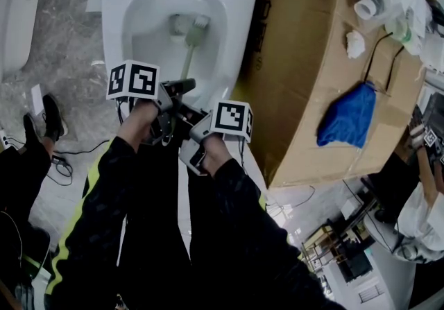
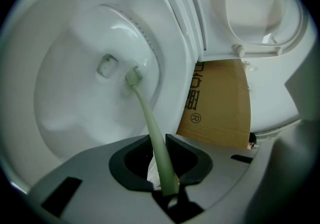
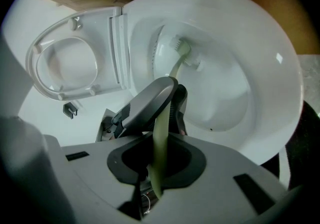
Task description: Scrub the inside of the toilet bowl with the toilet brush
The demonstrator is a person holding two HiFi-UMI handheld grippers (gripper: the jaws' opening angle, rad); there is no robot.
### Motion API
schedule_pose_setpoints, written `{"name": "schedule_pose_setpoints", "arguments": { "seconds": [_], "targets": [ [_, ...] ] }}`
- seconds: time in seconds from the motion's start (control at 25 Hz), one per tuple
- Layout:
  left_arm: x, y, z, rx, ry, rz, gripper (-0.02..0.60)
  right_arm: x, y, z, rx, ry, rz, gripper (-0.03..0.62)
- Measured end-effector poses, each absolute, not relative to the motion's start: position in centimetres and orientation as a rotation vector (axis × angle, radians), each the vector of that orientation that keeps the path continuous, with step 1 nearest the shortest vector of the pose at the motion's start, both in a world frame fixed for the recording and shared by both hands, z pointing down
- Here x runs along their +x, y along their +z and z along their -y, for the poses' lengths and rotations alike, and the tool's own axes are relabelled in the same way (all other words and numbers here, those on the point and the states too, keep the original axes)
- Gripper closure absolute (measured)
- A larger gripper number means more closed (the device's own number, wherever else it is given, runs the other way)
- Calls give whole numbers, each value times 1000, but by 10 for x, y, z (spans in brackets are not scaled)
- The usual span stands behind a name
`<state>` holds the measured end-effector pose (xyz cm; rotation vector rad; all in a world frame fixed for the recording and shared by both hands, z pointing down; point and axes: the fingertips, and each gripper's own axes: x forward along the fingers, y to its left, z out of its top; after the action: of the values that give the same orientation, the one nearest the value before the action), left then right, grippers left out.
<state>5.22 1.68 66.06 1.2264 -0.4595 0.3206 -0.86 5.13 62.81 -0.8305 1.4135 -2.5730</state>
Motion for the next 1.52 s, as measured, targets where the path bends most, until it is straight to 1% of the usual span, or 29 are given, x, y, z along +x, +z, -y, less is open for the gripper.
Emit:
{"name": "schedule_pose_setpoints", "arguments": {
  "seconds": [0.88, 1.12, 1.52],
  "targets": [
    [47, 653, -90, 1069, 312, 415, 511, -17, 615, -121, -787, -2709, -1239, 540],
    [36, 653, -100, 1032, 330, 455, 511, -26, 613, -131, -752, -2741, -1196, 540],
    [5, 656, -113, 968, 276, 549, 511, -50, 613, -149, -672, -2844, -1200, 540]
  ]
}}
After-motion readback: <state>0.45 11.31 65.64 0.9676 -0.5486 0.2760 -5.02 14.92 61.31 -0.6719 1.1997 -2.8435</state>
